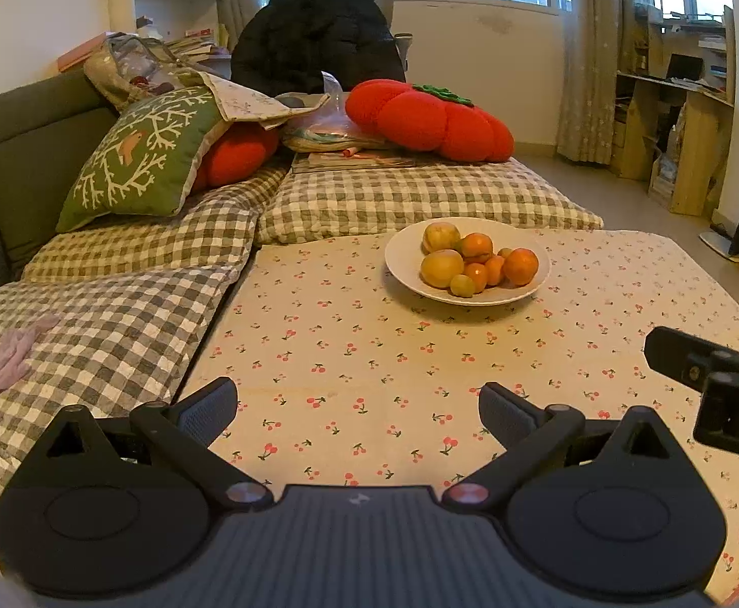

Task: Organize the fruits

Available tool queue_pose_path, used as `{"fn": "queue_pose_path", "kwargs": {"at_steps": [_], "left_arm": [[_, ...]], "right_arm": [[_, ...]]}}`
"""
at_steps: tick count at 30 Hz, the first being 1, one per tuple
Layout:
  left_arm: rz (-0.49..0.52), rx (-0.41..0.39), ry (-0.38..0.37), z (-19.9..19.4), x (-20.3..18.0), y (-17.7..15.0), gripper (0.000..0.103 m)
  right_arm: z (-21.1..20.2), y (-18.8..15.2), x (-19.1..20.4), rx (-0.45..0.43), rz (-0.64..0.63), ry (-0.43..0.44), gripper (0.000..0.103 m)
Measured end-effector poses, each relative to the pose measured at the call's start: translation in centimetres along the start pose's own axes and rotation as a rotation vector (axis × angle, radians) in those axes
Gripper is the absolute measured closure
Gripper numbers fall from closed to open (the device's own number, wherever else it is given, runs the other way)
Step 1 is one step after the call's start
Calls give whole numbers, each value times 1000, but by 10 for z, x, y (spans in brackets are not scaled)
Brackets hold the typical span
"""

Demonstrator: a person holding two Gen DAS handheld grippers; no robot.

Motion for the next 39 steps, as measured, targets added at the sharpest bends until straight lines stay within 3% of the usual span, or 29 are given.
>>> {"fn": "queue_pose_path", "kwargs": {"at_steps": [39], "left_arm": [[-42,65,-23,11,2,-5,3]], "right_arm": [[-2,-8,16,37,-56,-47,0]]}}
Point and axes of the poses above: each gripper's, at about its wrist camera, not at the fingertips, and z roughly the way its jaws point, x to its left, y to its top, the point moved 6 cm from there along z, roughly the way its jaws point, and after that the axes turned 5 degrees about z, right-handed, at the moved point
